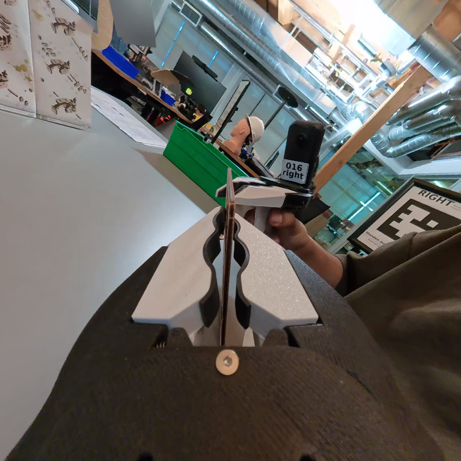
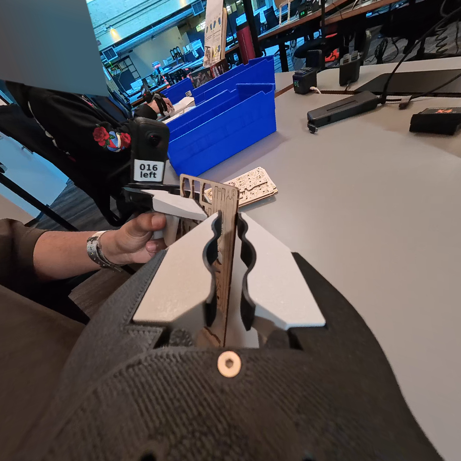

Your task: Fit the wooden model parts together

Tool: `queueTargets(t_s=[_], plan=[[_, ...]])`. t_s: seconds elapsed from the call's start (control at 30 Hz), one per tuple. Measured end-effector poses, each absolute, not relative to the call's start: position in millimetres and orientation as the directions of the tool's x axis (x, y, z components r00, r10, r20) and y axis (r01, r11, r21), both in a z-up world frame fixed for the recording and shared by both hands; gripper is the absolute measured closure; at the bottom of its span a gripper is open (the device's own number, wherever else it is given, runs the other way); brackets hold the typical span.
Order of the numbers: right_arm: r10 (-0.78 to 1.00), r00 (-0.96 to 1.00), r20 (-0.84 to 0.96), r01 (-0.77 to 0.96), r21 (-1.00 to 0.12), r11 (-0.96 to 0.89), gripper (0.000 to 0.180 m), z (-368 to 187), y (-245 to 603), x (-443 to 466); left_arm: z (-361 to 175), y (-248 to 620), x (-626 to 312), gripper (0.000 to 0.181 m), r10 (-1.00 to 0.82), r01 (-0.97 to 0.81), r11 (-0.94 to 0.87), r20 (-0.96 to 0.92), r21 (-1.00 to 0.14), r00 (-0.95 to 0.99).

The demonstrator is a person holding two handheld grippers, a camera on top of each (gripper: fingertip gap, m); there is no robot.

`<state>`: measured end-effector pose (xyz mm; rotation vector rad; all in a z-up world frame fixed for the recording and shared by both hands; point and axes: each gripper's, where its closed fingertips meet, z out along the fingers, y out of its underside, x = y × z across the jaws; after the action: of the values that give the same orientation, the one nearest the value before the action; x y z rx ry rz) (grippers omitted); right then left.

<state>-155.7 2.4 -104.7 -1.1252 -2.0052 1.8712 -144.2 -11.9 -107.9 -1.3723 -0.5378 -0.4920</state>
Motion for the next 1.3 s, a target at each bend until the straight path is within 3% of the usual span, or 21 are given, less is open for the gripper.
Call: queueTargets(t_s=[0.47, 0.73, 0.83, 1.03, 1.17, 1.3], plan=[[0.649, -0.694, -0.312, 0.367, -0.929, -0.054, 0.170, -103.0, 3.6, -156.2, -105.9, -10.9, -142.8, 0.181, 0.018, 0.579, 0.128, 0.586, -0.805, 0.810], [0.639, -0.702, -0.314, 0.350, -0.934, -0.075, 0.160, -94.9, 4.8, -157.2, -106.2, -11.9, -144.4, 0.181, 0.003, 0.601, 0.140, 0.607, -0.787, 0.794], [0.685, -0.703, -0.192, 0.224, -0.974, -0.043, 0.156, -82.0, 12.7, -159.7, -107.4, -13.8, -147.9, 0.181, 0.016, 0.611, 0.148, 0.620, -0.777, 0.785], [0.665, -0.727, 0.167, 0.004, -0.969, 0.249, 0.156, -77.3, 1.0, -147.0, -108.6, -12.0, -147.6, 0.181, 0.067, 0.562, 0.129, 0.573, -0.817, 0.817], [0.677, -0.693, 0.246, -0.011, -0.943, 0.332, 0.156, -85.8, -2.1, -149.1, -105.1, -9.9, -141.3, 0.181, 0.085, 0.505, 0.111, 0.514, -0.856, 0.853], [0.714, -0.651, 0.258, -0.048, -0.953, 0.300, 0.156, -72.6, 6.8, -152.4, -103.4, -8.8, -137.9, 0.181, 0.084, 0.477, 0.100, 0.485, -0.873, 0.870]])
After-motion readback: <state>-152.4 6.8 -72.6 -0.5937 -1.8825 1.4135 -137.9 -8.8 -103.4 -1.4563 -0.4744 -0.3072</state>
